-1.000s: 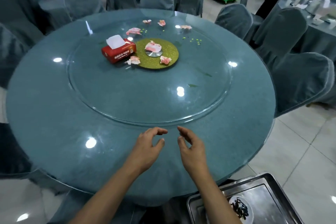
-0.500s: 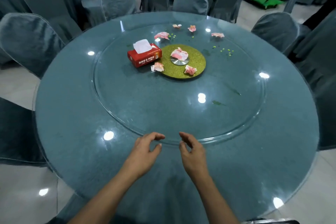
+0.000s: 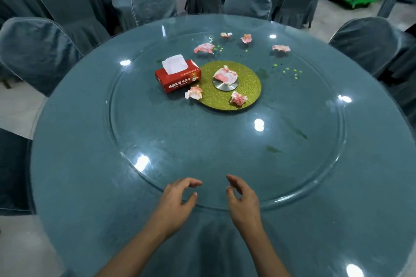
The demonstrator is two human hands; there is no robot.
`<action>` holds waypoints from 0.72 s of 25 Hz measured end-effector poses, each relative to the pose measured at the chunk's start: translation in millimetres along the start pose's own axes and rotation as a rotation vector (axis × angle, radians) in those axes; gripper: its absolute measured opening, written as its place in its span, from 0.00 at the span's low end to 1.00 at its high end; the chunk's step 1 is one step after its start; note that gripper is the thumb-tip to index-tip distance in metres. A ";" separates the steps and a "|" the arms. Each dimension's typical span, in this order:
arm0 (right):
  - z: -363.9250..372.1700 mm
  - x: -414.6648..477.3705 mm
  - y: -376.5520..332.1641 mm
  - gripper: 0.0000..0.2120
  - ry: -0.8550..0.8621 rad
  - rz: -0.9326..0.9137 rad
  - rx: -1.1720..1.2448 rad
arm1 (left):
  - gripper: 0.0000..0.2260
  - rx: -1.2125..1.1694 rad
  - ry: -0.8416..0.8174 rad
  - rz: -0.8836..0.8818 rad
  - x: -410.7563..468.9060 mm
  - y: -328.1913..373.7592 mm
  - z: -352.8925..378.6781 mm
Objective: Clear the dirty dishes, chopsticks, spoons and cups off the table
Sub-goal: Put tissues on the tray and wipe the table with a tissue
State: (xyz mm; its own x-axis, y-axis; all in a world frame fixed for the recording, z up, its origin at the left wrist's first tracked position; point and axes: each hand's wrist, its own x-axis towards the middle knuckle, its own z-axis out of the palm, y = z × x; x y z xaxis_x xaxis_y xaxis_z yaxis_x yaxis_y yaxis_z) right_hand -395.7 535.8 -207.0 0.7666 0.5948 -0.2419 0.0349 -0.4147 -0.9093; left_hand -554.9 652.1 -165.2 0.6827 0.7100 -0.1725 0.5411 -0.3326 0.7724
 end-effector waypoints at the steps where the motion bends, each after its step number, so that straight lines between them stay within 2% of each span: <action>1: -1.1 8.0 -0.2 0.15 -0.004 0.004 0.001 | 0.13 -0.001 0.003 0.007 7.0 0.8 1.2; 7: -2.8 72.3 -10.5 0.14 -0.002 0.003 -0.039 | 0.13 0.042 -0.016 0.011 73.4 7.7 -2.6; 18: -2.1 236.8 -53.6 0.16 -0.002 -0.024 -0.135 | 0.20 0.139 -0.005 0.051 264.6 11.9 -10.8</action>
State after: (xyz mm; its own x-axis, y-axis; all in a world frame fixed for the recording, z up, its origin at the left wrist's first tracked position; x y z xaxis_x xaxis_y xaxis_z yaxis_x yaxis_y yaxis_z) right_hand -214.7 697.4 -214.8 0.7632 0.6070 -0.2217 0.1392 -0.4894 -0.8609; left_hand -373.0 842.7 -195.1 0.7133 0.6869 -0.1391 0.5685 -0.4511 0.6880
